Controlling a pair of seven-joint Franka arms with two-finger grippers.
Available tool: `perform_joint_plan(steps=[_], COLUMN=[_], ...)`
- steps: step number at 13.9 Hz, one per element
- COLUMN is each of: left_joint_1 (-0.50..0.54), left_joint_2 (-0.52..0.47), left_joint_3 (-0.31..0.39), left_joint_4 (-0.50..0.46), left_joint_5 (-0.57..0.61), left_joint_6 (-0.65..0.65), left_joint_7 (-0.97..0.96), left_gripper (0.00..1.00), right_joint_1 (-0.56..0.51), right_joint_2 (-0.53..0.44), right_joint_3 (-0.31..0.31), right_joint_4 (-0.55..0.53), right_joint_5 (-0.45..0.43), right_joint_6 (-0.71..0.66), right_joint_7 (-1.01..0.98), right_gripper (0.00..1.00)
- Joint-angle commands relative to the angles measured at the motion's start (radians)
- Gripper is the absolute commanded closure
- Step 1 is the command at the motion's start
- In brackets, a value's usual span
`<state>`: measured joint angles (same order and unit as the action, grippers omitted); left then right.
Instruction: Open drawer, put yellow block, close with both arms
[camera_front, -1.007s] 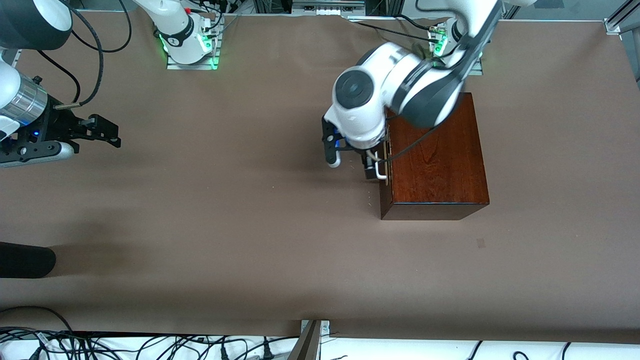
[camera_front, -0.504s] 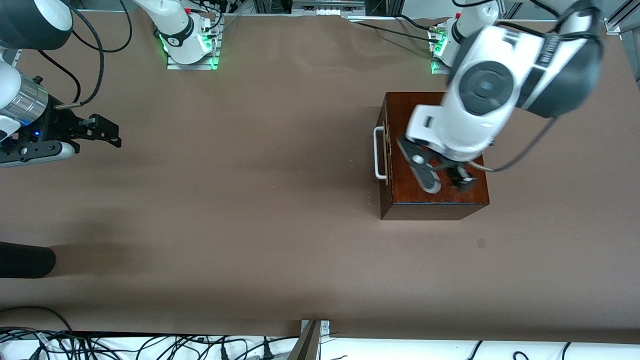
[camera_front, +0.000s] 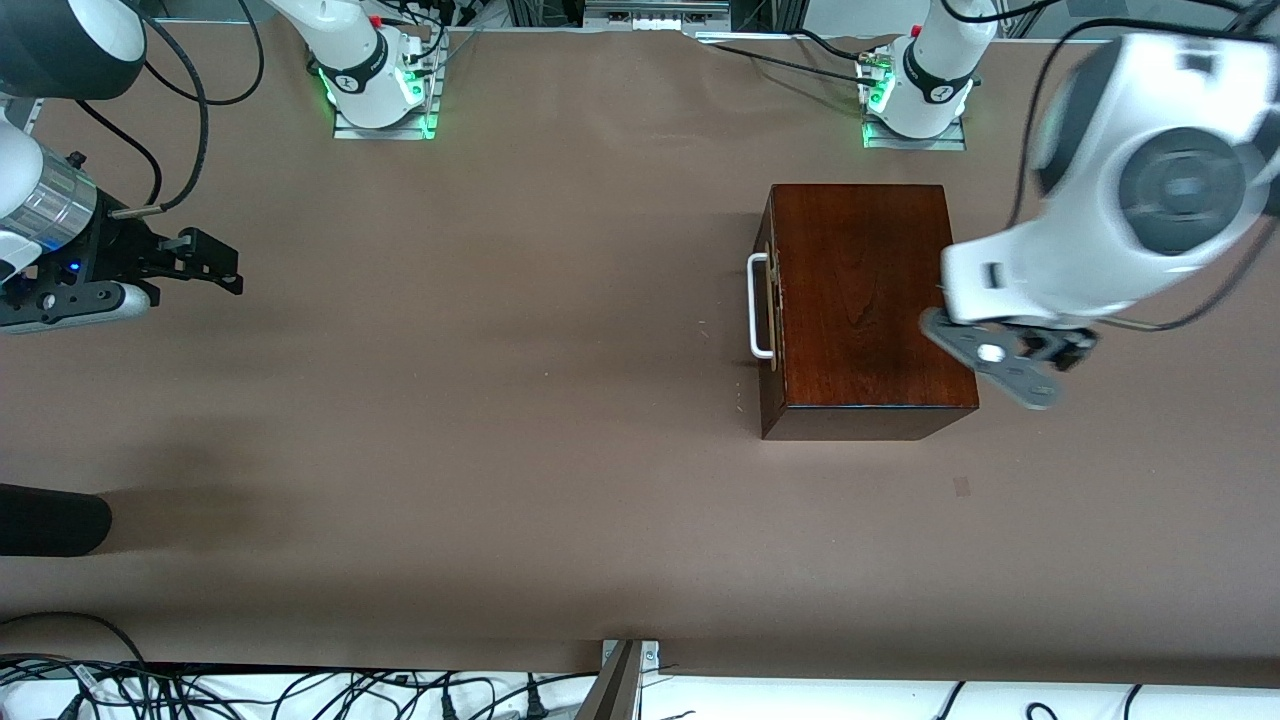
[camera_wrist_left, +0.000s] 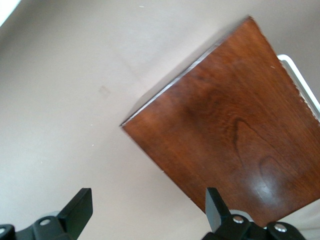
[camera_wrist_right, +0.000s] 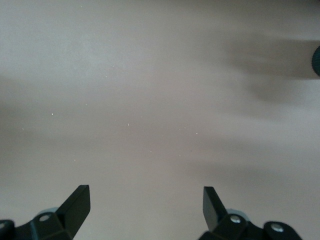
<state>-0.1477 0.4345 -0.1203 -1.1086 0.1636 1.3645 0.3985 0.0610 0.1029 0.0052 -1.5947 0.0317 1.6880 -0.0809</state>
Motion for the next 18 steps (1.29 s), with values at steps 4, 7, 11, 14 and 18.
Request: perform_joint_plan(steps=[4, 7, 11, 14, 18], left_joint_1=[0.139, 0.163, 0.163, 0.163, 0.163], left_joint_2=[-0.29, -0.449, -0.488, -0.493, -0.502], left_joint_3=[0.033, 0.034, 0.036, 0.036, 0.034], left_joint_4=[-0.394, -0.577, -0.625, -0.628, -0.626], left_joint_5=[-0.151, -0.15, -0.139, -0.141, -0.142], left_joint_6=[0.278, 0.338, 0.338, 0.338, 0.335], left_joint_7=[-0.212, -0.401, -0.455, -0.449, -0.458], left_gripper=[0.0, 0.0, 0.0, 0.0, 0.0], right_joint_1=[-0.021, -0.021, -0.021, -0.021, -0.021], right_joint_2=[0.001, 0.0, 0.0, 0.0, 0.0], right_joint_3=[0.022, 0.022, 0.022, 0.022, 0.022], right_joint_4=[0.016, 0.016, 0.016, 0.016, 0.016], right_joint_5=[-0.013, -0.012, -0.012, -0.012, -0.012], right_joint_6=[-0.021, -0.021, -0.019, -0.019, -0.019], right_joint_7=[0.003, 0.003, 0.003, 0.003, 0.001], right_gripper=[0.0, 0.0, 0.0, 0.0, 0.0])
